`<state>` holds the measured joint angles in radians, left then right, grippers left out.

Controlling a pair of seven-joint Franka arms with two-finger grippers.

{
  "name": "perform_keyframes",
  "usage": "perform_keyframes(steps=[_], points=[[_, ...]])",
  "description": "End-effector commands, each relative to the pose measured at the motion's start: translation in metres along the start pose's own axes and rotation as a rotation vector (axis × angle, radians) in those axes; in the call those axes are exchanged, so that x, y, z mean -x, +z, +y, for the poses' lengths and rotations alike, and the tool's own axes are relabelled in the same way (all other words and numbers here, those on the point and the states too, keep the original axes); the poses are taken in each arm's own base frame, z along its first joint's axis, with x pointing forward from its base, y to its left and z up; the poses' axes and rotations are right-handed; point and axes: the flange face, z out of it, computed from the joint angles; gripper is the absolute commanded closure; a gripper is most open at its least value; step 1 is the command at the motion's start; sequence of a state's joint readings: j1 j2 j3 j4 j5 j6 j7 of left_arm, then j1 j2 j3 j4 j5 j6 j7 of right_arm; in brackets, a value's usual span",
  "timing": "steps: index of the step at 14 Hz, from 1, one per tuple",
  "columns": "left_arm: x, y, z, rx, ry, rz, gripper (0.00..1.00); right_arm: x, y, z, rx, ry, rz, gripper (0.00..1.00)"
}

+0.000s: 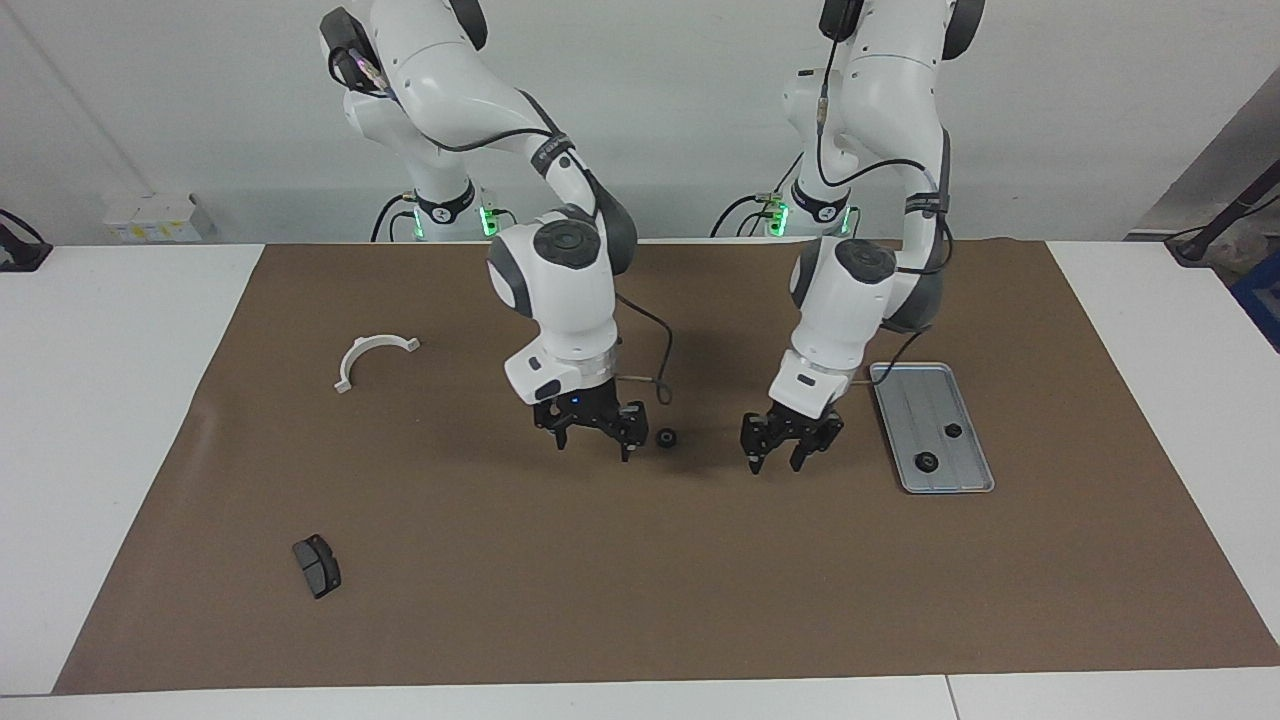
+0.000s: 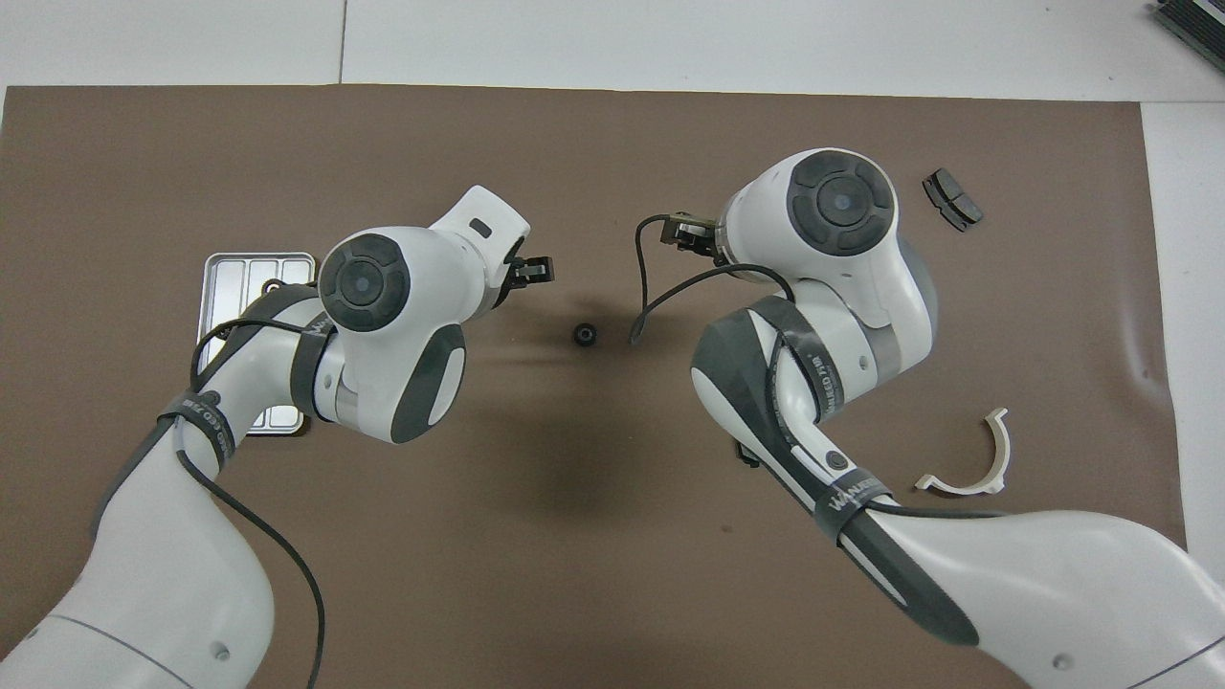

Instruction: Pick bearing gear from pile to tray

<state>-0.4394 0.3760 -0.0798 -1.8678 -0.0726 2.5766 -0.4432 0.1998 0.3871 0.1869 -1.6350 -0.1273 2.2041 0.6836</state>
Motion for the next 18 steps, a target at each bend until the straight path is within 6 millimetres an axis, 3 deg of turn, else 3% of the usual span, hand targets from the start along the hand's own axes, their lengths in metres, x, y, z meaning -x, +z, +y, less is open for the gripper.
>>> perform_keyframes(steps=[1, 4, 12, 18], points=[[0.021, 0.016, 0.024, 0.006, 0.045, -0.009, 0.34, -0.003, -0.027, 0.044, 0.025, -0.056, -0.043, 0.00], [0.031, 0.026, 0.038, 0.011, 0.080, -0.013, 0.40, -0.025, -0.056, 0.093, 0.047, -0.108, -0.037, 0.00], [0.056, 0.049, 0.054, -0.005, 0.139, -0.048, 0.42, -0.033, -0.166, 0.146, 0.045, -0.101, -0.039, 0.00], [0.070, 0.056, 0.057, -0.014, 0.158, -0.070, 0.43, -0.039, -0.188, 0.206, 0.078, -0.221, -0.107, 0.00]])
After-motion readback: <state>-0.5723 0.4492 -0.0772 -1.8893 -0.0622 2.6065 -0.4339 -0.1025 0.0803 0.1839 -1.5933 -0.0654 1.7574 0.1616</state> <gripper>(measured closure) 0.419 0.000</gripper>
